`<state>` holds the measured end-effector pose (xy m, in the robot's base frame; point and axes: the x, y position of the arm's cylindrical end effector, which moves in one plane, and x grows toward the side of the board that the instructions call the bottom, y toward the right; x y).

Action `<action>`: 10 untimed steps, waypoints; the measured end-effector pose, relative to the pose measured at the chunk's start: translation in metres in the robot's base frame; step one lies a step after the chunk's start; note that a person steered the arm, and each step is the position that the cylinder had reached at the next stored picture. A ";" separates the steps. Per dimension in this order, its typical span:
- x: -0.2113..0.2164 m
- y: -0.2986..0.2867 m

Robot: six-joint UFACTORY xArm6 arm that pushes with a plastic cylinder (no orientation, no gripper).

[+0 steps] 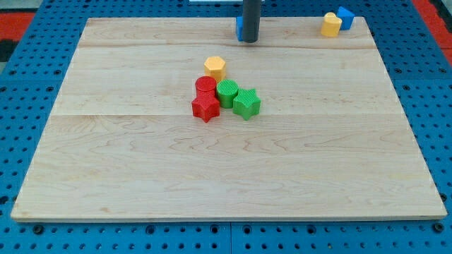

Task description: Slide the blue cube to the top center

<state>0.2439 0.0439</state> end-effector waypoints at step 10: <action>-0.052 0.019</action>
<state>0.1919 0.0631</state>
